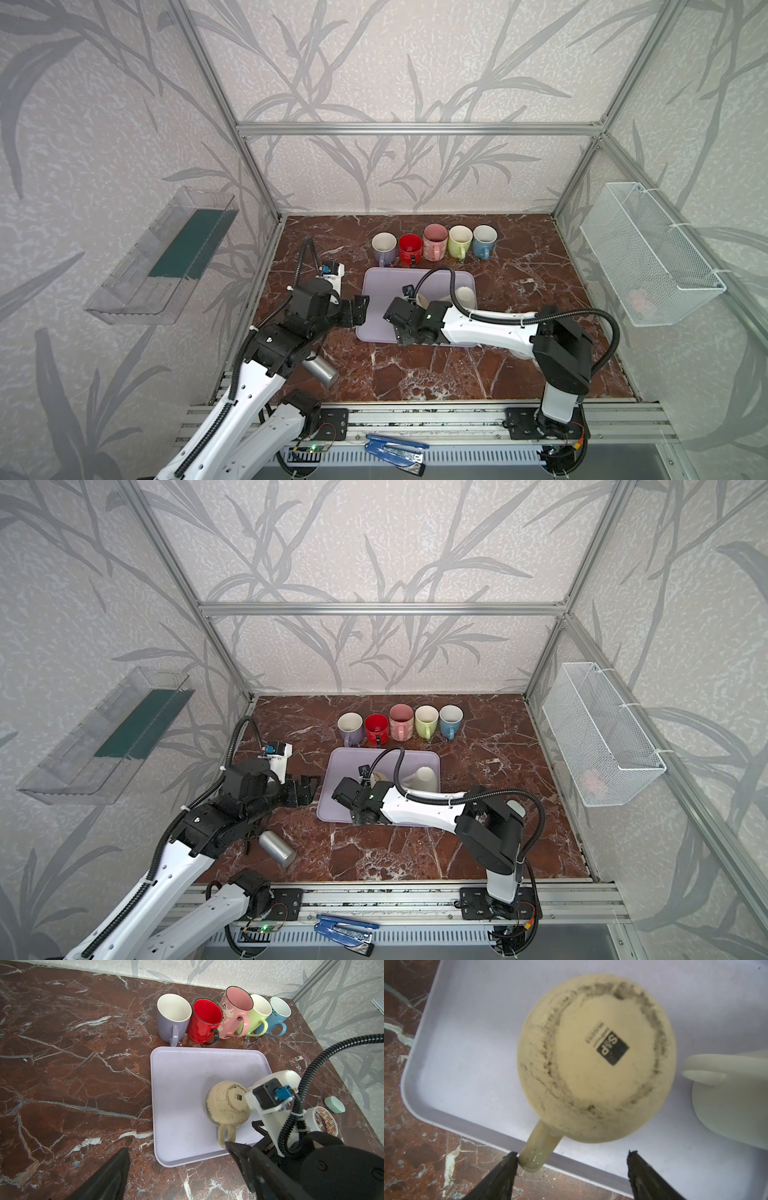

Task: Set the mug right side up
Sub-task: 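Move the right gripper over the upside-down cream mug while the left withdraws, then lower the right gripper onto the cream mug's handle and close it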

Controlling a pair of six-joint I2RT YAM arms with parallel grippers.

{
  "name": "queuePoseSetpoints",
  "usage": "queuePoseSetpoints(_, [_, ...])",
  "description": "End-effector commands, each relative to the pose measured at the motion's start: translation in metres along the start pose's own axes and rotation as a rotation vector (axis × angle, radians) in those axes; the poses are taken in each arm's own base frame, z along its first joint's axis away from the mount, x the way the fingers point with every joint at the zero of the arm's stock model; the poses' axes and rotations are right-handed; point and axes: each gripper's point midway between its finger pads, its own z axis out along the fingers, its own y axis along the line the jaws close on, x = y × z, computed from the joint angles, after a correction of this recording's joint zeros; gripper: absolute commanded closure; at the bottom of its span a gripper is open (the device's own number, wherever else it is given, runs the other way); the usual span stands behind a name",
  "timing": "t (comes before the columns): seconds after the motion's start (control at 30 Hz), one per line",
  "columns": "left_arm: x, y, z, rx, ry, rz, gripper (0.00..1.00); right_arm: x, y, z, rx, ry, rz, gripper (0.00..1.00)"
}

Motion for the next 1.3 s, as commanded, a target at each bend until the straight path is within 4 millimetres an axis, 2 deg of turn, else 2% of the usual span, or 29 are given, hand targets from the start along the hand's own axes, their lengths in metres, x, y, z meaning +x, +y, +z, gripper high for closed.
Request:
queuePoseSetpoints(0.0, [0.006,0.0,0.001,0.005,0.016,0.019,0.12,-0.006,-0.014,-0.005,0.064,-0.03,-0.011,0.22])
queuePoseSetpoints(0.2, [0.007,0.0,0.002,0.004,0.022,0.018,0.12,0.001,-0.033,-0.001,0.066,0.008,-0.009,0.33])
queuePoseSetpoints(0.37, [0.008,0.0,0.004,0.001,0.027,0.017,0.12,0.002,-0.045,-0.004,0.044,0.011,-0.006,0.48])
queuePoseSetpoints(0.43, [0.008,0.001,0.004,0.0,0.029,0.015,0.12,0.003,-0.045,-0.007,0.027,0.011,-0.017,0.57])
queuePoseSetpoints(0.47, [0.008,0.0,0.004,0.0,0.028,0.015,0.12,-0.002,-0.054,-0.004,0.035,0.012,0.003,0.58])
queuePoseSetpoints(0.73, [0.009,0.001,0.006,-0.005,0.034,0.017,0.12,-0.018,-0.039,-0.016,-0.067,0.0,-0.094,0.56])
queuePoseSetpoints(0.93, [0.009,0.002,0.005,-0.01,0.033,0.018,0.12,-0.026,-0.041,-0.02,-0.06,0.012,-0.143,0.55])
queuePoseSetpoints(1.1, [0.009,0.003,0.006,-0.012,0.035,0.02,0.12,-0.02,-0.041,-0.007,-0.055,0.073,-0.157,0.55])
queuePoseSetpoints(1.27, [0.01,0.003,0.007,-0.015,0.042,0.02,0.12,-0.016,-0.037,0.003,-0.057,0.129,-0.172,0.64])
